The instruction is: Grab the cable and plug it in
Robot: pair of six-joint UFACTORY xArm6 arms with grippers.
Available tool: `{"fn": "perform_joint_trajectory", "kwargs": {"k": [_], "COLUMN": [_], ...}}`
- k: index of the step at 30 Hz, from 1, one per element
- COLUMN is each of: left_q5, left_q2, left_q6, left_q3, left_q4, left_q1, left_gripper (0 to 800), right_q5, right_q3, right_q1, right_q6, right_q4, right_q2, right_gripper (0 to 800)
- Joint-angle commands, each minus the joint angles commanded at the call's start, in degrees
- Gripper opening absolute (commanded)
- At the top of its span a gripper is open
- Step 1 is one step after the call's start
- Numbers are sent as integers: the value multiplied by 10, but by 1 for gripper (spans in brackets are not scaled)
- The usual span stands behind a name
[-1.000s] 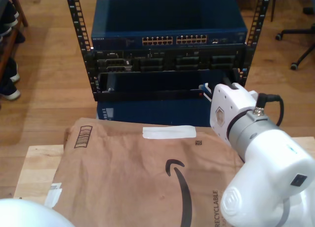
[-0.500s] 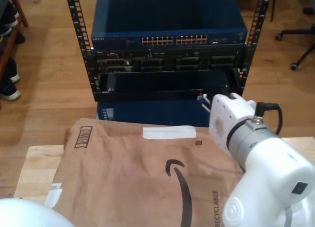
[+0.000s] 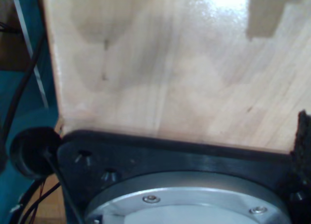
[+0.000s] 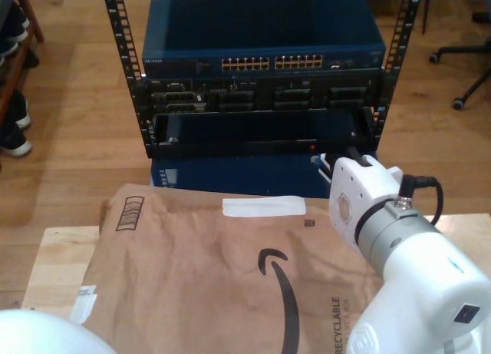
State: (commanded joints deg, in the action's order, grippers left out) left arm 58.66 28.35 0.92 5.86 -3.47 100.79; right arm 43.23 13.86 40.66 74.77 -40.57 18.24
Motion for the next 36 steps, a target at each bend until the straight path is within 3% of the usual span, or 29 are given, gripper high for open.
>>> {"fn": "perform_joint_trajectory", "kwargs": {"k": [7, 21, 25, 36], "left_q5": [0, 0, 0, 0], "left_q2": [0, -1, 0, 0], "left_q6": [0, 0, 0, 0], "left_q3": [0, 0, 0, 0], "left_q4": [-1, 0, 0, 0], "left_q1": [-1, -1, -1, -1], "left_gripper": [800, 800, 800, 800], "right_q5": [-1, 0, -62, -51], "right_q3": [-14, -20, 2, 50], "right_q1": [1, 1, -4, -6], "right_q6": [-60, -60, -60, -57], "right_q4": [-1, -4, 0, -4], "right_q2": [24, 29, 27, -29], "right_gripper": [0, 0, 0, 1]}}
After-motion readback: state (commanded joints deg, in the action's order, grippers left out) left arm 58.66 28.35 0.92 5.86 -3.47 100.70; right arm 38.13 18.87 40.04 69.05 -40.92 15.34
